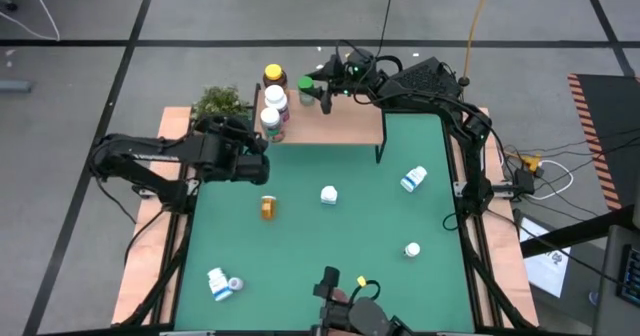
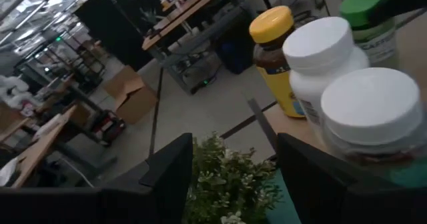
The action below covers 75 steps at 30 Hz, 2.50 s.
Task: Pick and place medicine bottles onto shelf by color
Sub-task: Put the green pill bottle on the shelf, then put the bottom white and blue pill bottle on the shelf
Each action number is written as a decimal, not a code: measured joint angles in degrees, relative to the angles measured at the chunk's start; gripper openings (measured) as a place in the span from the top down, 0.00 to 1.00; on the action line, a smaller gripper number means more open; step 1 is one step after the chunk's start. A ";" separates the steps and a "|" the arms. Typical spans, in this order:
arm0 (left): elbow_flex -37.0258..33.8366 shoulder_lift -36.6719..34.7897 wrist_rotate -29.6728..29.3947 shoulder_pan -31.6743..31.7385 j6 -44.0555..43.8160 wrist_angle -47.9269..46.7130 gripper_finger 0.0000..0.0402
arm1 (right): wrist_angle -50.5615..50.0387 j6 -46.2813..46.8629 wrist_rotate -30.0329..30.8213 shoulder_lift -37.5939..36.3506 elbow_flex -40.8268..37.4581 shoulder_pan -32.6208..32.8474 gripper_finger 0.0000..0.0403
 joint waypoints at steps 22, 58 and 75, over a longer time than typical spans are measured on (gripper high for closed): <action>0.00 0.02 1.05 1.27 1.68 0.35 0.46 | -18.79 -5.10 0.00 -13.35 -0.46 1.10 0.33; -1.24 1.67 15.38 -5.84 2.80 11.25 0.46 | -3.61 11.74 30.53 -51.10 -56.60 41.44 0.33; -1.58 6.72 19.33 -19.64 5.08 28.28 0.46 | -6.40 26.06 47.78 -50.66 -60.76 56.05 0.33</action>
